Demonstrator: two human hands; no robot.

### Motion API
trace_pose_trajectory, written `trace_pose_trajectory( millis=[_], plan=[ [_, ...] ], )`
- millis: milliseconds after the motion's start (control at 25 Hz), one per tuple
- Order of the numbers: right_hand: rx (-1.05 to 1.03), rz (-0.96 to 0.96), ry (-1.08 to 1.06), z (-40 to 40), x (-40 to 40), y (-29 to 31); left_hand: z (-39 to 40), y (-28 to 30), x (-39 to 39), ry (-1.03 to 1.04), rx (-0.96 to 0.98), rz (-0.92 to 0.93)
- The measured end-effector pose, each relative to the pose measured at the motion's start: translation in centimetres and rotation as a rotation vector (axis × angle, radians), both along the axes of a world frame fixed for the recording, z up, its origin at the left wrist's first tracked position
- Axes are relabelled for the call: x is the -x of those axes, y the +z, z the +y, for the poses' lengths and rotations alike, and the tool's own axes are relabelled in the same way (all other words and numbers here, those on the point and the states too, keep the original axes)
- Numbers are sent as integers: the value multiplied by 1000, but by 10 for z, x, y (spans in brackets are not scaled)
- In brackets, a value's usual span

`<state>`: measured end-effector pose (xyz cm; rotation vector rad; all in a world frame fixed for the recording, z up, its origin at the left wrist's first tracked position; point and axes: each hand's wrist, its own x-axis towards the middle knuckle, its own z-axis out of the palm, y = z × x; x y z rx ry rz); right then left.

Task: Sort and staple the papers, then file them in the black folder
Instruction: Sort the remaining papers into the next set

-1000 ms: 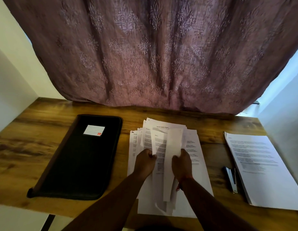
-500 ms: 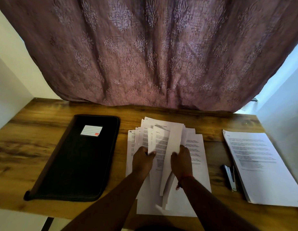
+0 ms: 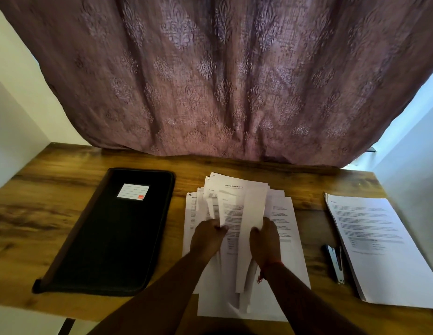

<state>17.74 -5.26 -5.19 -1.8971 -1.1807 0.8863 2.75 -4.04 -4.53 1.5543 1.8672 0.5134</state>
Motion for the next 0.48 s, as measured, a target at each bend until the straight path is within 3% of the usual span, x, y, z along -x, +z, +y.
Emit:
trace_pose_trajectory(
  millis=[120, 200, 320, 480],
  plan=[
    [6, -5, -46, 0, -1, 1, -6, 2, -10, -147, -183, 233],
    [1, 18, -84, 1, -1, 2, -10, 5, -16, -168, -267, 268],
    [-3, 50, -95, 1, -1, 2, -9, 4, -14, -124, -247, 245],
    [-2, 64, -83, 0, -2, 1, -7, 1, -12, -30, -143, 76]
  ],
)
